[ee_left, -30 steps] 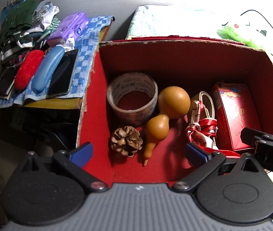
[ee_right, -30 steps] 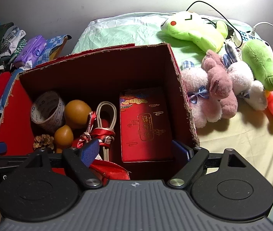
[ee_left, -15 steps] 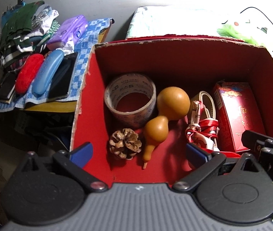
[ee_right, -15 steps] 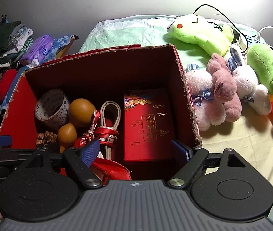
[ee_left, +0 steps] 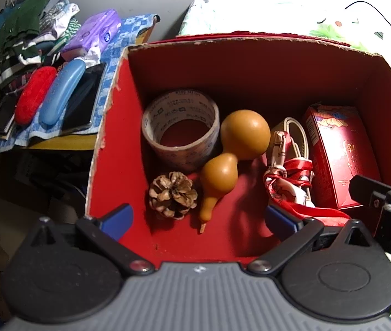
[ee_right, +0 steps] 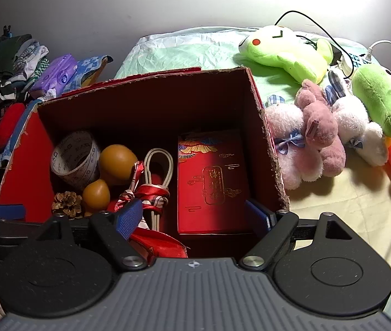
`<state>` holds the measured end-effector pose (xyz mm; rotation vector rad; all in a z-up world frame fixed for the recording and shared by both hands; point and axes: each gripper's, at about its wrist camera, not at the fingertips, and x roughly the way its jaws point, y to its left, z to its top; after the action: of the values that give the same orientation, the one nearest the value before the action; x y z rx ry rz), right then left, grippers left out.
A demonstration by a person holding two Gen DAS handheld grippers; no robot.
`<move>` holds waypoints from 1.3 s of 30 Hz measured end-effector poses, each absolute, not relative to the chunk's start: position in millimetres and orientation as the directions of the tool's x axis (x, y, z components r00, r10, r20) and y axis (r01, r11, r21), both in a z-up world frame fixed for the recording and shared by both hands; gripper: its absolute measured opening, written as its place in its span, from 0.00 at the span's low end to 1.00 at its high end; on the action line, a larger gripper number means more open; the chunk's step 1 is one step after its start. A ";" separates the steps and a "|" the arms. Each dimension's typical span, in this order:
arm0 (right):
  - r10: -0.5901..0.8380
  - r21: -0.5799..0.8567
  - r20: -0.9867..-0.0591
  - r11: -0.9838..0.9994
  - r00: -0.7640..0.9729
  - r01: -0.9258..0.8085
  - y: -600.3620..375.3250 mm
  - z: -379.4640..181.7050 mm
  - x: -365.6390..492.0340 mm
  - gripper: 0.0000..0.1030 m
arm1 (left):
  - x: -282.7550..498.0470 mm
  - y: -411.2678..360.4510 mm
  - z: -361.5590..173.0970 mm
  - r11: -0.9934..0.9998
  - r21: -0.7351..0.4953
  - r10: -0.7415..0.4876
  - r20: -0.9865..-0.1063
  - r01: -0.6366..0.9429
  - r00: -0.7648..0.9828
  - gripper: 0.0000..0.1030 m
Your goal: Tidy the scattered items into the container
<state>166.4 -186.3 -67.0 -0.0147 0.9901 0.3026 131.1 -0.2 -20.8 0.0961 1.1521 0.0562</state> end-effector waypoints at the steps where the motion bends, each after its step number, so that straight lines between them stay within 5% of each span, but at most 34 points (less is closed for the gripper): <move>1: 0.246 0.126 -0.824 0.958 0.511 -0.258 -186.5 -67.0 166.2 0.81 | 131.0 -0.6 -21.1 0.994 0.105 0.094 -0.909 0.005 0.406 0.98; 39: 0.289 0.187 -0.805 0.952 0.518 -0.242 -196.9 -63.4 174.9 0.74 | 137.1 1.3 -14.1 0.996 0.092 0.083 -0.893 -0.003 0.443 0.98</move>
<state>174.9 -196.9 -63.4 0.0534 0.9755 0.3188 137.1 1.3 -14.1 0.0807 1.1113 0.0534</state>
